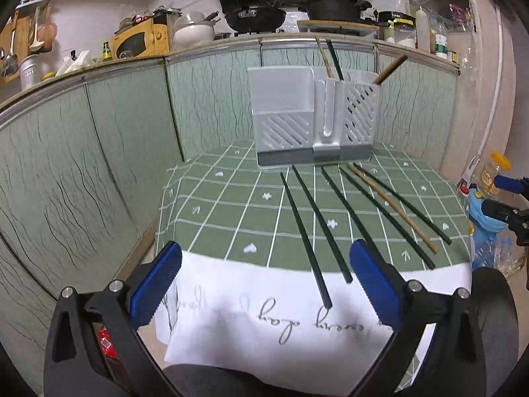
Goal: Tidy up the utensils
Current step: 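Withdraw the left gripper from the holder back over the chopsticks, then lower the left gripper onto another black chopstick and close on it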
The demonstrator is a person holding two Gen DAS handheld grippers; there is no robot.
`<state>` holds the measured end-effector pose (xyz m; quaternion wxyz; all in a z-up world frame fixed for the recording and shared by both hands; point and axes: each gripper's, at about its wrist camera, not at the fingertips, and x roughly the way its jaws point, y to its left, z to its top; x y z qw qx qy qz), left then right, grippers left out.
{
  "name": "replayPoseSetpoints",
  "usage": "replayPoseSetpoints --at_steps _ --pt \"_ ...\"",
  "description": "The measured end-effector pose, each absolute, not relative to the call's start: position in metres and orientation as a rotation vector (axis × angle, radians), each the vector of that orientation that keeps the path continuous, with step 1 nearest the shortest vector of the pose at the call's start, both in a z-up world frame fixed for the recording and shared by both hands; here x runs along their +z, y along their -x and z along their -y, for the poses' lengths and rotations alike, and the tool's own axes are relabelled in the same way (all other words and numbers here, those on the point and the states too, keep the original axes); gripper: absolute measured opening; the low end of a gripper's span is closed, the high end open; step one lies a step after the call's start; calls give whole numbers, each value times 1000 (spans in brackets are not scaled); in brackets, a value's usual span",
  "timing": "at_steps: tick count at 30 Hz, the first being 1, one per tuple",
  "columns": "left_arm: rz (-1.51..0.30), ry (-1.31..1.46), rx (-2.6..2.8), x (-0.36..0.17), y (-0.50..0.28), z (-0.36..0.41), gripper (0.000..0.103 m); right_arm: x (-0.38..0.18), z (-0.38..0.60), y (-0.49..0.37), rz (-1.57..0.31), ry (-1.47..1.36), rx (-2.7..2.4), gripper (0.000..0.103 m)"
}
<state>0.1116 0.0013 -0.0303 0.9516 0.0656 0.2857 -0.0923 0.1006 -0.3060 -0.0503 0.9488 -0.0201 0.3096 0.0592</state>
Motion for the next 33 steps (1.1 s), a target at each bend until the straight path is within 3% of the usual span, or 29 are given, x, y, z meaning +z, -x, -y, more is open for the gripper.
replayPoseSetpoints --at_steps 25,30,33 --pt "-728 -146 -184 -81 -120 15 99 -104 304 -123 -775 67 124 95" --pt "-785 -144 -176 -90 -130 23 98 -108 303 -130 -809 76 123 91" --pt "-806 -155 -172 -93 -134 28 89 -110 302 -133 -822 74 127 83"
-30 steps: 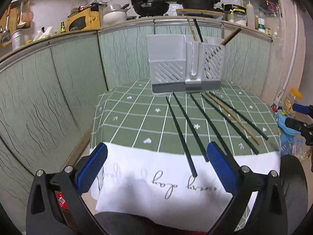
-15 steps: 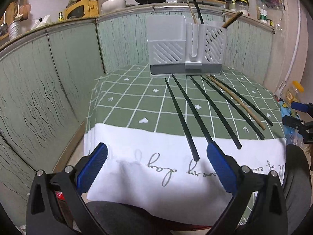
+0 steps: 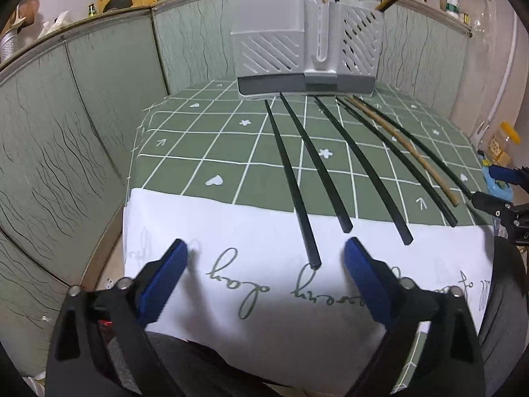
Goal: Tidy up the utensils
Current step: 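Lower the left gripper onto another black chopstick and close on it, then lift the black chopstick with the left gripper toward the holder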
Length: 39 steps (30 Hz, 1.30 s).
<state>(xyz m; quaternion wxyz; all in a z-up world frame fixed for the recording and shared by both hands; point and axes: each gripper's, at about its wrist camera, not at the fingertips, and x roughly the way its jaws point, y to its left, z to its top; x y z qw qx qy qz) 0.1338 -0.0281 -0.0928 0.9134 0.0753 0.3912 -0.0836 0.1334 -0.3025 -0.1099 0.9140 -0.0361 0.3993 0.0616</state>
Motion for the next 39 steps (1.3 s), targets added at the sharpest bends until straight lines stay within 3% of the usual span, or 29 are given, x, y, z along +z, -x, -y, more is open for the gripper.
replayPoseSetpoints --at_steps 4,12,18,21,29,39 --pt "-822 -167 -170 -96 -138 32 78 -113 299 -139 -837 73 130 72" --pt "-801 -139 -177 -98 -137 38 54 -113 286 -147 -820 95 174 39" --pt "-757 -108 -150 -102 -134 37 37 -114 283 -147 -803 77 194 23" --pt "-752 -119 -143 -101 -134 40 33 -114 281 -147 -805 73 201 19" --pt "-763 -125 -99 -99 -137 35 8 -115 278 -148 -824 26 206 7" --pt "-768 -75 -122 -100 -138 30 8 -116 281 -146 -819 -23 191 6"
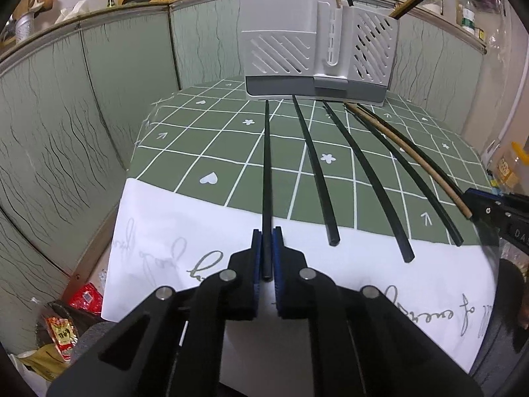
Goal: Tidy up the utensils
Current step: 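Lift the black chopstick with the left gripper toward the holder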
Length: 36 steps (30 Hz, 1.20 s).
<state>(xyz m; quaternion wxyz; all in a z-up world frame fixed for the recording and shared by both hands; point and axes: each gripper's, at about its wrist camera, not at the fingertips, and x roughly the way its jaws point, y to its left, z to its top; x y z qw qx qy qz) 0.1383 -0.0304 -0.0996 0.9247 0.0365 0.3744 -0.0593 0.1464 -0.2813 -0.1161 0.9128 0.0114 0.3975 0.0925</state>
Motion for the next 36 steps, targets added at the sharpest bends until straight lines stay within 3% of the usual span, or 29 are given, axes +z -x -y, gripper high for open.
replayPoseSetpoints --at_steps 14,36 --pt "-761 -42 -131 -87 -131 19 8 -100 295 -132 -785 -62 170 6" --pt "-667 -24 -193 -27 -119 3 8 -17 303 -105 -648 -76 186 6"
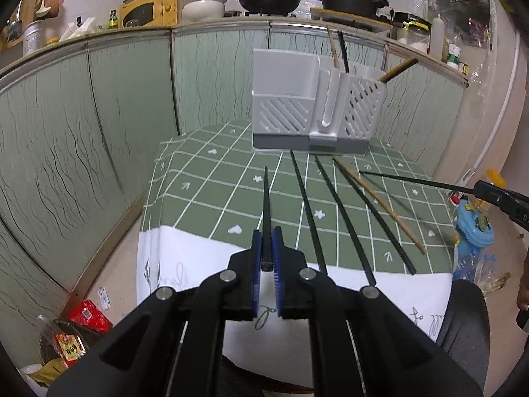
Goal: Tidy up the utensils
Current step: 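Lift the black chopstick with the left gripper toward the holder, then lower the black chopstick into the white holder and open the left gripper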
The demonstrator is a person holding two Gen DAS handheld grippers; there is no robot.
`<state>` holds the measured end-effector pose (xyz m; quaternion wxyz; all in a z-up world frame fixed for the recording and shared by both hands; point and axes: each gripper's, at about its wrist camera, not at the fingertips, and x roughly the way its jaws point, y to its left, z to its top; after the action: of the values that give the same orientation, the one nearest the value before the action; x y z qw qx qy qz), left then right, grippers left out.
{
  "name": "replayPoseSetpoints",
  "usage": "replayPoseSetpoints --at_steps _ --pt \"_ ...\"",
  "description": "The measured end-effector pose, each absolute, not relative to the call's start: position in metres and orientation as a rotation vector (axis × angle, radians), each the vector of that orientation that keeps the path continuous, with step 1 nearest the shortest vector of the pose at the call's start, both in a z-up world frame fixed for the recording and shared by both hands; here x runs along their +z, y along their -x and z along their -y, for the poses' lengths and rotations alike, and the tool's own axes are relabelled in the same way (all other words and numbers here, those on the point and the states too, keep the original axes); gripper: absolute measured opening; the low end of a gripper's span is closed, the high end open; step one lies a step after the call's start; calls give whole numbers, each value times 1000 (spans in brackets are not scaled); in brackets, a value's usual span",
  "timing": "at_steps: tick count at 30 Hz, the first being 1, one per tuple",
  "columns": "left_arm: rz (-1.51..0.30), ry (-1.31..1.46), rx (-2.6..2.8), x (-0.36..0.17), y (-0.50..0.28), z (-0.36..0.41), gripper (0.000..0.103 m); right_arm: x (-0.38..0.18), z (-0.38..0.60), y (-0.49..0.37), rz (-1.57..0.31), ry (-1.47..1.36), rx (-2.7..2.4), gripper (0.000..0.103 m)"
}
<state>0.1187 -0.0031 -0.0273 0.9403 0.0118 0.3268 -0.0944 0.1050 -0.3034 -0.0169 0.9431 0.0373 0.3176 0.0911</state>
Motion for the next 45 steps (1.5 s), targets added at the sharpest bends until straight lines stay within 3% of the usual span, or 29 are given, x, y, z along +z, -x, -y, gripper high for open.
replayPoseSetpoints --at_steps 45 --pt "-497 -40 -225 97 -140 -4 8 107 318 -116 -471 -61 184 6"
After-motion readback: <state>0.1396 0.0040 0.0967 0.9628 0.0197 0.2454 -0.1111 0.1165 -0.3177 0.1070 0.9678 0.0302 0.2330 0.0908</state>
